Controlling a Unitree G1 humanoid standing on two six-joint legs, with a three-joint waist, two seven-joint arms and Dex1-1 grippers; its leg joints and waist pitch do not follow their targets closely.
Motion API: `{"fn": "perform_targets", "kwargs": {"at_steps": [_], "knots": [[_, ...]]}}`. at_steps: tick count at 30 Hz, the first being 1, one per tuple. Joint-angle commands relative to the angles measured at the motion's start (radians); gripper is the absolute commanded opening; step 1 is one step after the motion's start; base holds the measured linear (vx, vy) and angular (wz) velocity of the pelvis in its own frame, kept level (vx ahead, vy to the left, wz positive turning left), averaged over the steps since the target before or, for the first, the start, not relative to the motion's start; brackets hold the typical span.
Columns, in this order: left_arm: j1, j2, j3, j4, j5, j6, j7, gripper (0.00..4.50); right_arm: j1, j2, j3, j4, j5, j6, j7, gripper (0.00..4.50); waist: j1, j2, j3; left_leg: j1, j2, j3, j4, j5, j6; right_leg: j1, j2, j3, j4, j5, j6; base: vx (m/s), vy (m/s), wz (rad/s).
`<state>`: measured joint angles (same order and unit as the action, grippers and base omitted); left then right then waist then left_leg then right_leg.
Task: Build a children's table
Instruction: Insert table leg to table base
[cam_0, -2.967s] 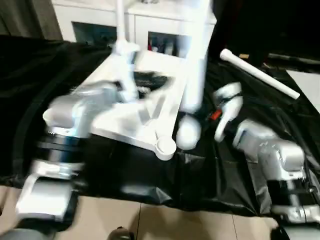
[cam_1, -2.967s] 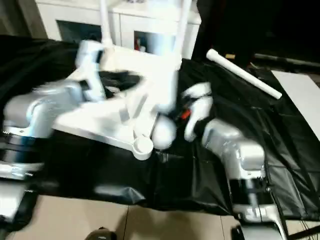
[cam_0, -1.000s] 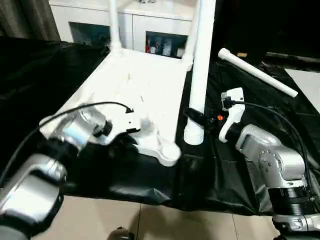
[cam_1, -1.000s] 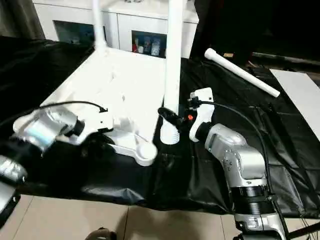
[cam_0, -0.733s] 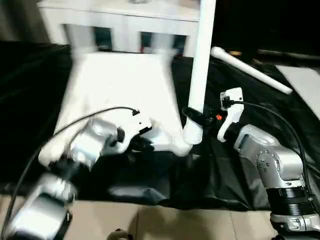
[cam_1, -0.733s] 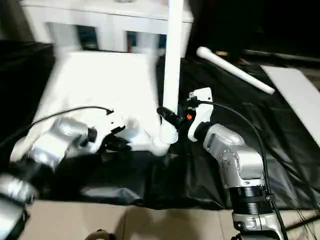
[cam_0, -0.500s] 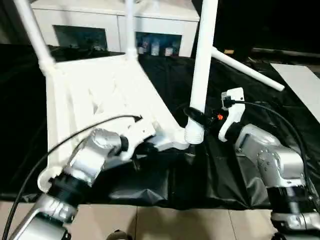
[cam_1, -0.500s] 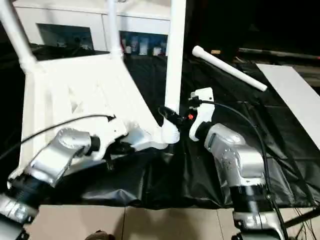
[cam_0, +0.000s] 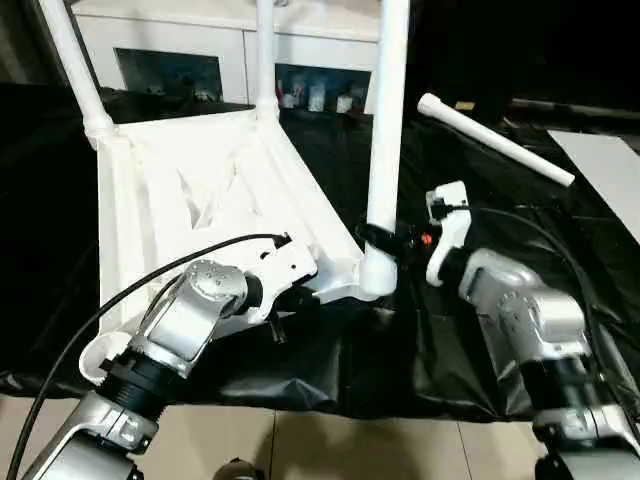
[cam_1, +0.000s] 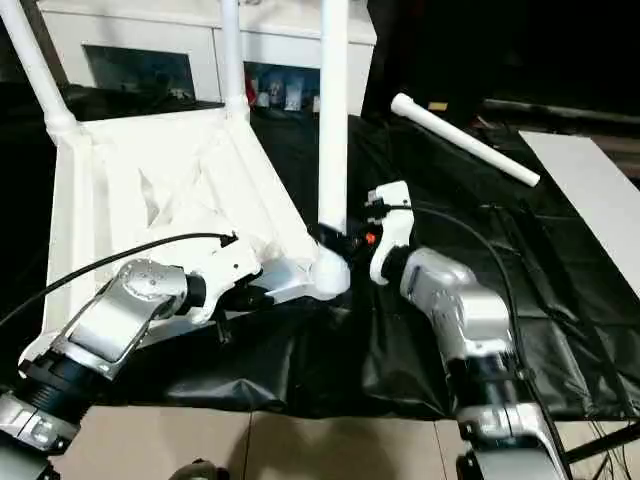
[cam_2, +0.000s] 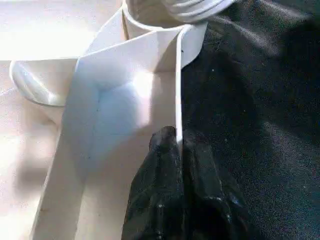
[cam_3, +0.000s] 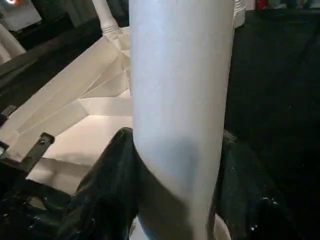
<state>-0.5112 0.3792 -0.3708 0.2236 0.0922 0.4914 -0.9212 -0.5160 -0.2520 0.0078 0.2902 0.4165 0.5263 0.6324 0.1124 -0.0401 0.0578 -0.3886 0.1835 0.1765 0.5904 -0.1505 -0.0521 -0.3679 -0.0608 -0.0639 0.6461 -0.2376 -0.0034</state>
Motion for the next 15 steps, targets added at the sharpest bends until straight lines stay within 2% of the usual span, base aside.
{"fn": "perform_targets", "kwargs": {"at_steps": [1, 6, 7, 15], "knots": [[0.002, 0.002, -0.008, -0.019, 0.011, -0.012, 0.025, 0.00, -0.026, 0.001, -0.011, 0.038, -0.017, -0.034, -0.001, 1.83, 0.001, 0.002, -0.066, 0.026, 0.055, -0.018, -0.071, -0.186, -0.011, 0.028, -0.096, 0.054, -0.084, -0.075, -0.207, 0.000, 0.000, 0.00], [0.003, 0.000, -0.007, -0.019, 0.011, -0.022, 0.026, 0.00, -0.059, 0.021, -0.022, 0.119, -0.016, -0.072, 0.008, 1.83, 0.001, 0.000, -0.066, 0.025, 0.055, -0.018, -0.071, -0.184, -0.012, 0.029, -0.095, 0.054, -0.083, -0.076, -0.210, 0.000, 0.000, 0.00], [0.003, 0.001, -0.007, -0.019, 0.010, -0.023, 0.025, 0.00, -0.060, 0.026, -0.023, 0.135, -0.016, -0.075, 0.016, 1.83, 0.000, -0.004, -0.066, 0.025, 0.054, -0.017, -0.070, -0.179, -0.008, 0.029, -0.094, 0.054, -0.083, -0.064, -0.211, 0.000, 0.000, 0.00], [0.000, 0.000, -0.001, -0.016, 0.001, -0.032, 0.022, 0.00, -0.061, 0.052, -0.033, 0.223, -0.016, -0.121, 0.031, 1.83, 0.000, -0.003, -0.065, 0.026, 0.055, -0.018, -0.072, -0.195, -0.009, 0.027, -0.096, 0.053, -0.084, -0.088, -0.212, 0.000, 0.000, 0.00]]}}
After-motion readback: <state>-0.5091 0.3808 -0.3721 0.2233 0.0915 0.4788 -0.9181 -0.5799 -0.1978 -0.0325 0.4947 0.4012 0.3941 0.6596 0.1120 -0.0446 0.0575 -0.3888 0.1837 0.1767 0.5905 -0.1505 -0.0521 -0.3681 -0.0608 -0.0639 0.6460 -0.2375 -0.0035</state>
